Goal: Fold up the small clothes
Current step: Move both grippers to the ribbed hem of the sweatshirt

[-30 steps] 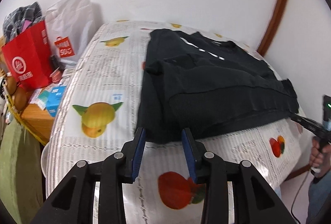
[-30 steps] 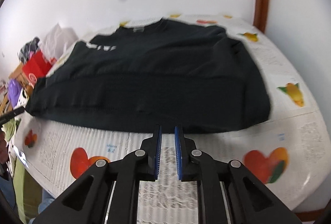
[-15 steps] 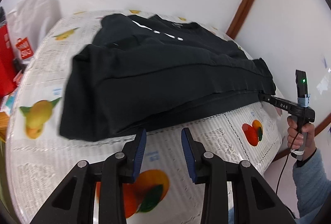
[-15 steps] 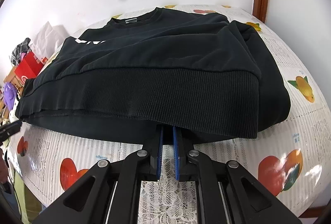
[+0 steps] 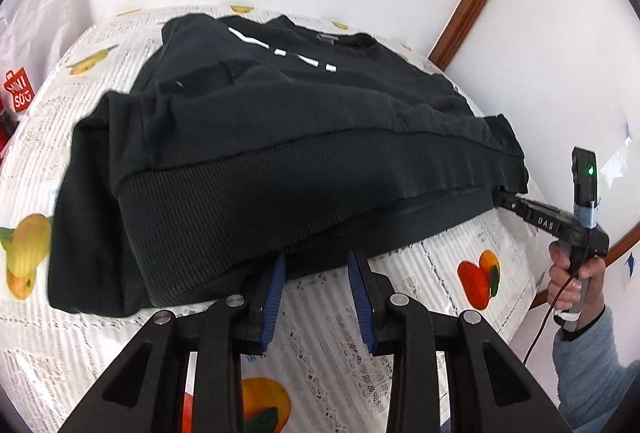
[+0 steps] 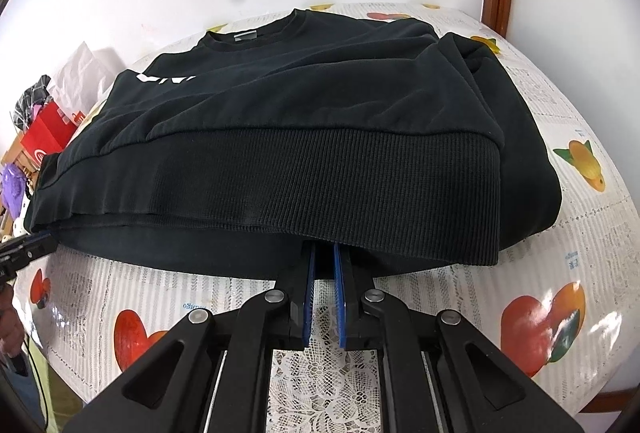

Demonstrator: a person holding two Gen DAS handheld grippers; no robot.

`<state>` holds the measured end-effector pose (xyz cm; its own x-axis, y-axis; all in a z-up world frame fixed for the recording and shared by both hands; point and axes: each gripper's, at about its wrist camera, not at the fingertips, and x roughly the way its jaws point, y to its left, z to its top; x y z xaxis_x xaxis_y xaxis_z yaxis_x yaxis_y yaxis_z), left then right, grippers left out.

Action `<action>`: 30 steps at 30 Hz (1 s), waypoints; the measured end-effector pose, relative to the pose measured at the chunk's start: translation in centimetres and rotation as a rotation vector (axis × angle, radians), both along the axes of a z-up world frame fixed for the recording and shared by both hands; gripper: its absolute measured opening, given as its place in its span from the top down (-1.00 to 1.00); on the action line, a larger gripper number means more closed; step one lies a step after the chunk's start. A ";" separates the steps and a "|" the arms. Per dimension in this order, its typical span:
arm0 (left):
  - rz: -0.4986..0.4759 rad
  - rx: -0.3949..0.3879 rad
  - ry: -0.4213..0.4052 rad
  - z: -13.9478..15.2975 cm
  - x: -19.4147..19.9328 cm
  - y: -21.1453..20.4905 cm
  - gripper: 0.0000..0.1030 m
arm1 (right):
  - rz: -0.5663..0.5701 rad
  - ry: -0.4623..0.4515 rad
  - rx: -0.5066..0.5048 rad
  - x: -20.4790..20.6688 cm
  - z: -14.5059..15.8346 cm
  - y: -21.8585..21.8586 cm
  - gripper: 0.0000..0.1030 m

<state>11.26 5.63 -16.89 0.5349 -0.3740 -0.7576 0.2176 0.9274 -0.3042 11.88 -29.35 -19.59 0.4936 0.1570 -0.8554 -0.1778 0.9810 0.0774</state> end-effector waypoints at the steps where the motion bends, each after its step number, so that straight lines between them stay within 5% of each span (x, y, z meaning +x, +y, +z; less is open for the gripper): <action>1: 0.011 0.001 -0.011 0.3 0.0 0.2 0.40 | -0.001 0.001 -0.001 0.0 0.0 0.1 0.84; 16: 0.029 0.124 -0.047 0.7 0.3 -0.8 0.42 | 0.003 0.060 -0.025 1.2 0.6 0.6 0.84; 23: 0.046 0.102 -0.115 3.5 0.7 -0.1 0.42 | 0.002 -0.023 0.026 1.6 2.9 0.5 0.84; 30: 0.058 0.160 -0.181 5.5 2.6 -0.3 0.42 | 0.002 -0.103 0.059 4.1 5.3 1.2 0.84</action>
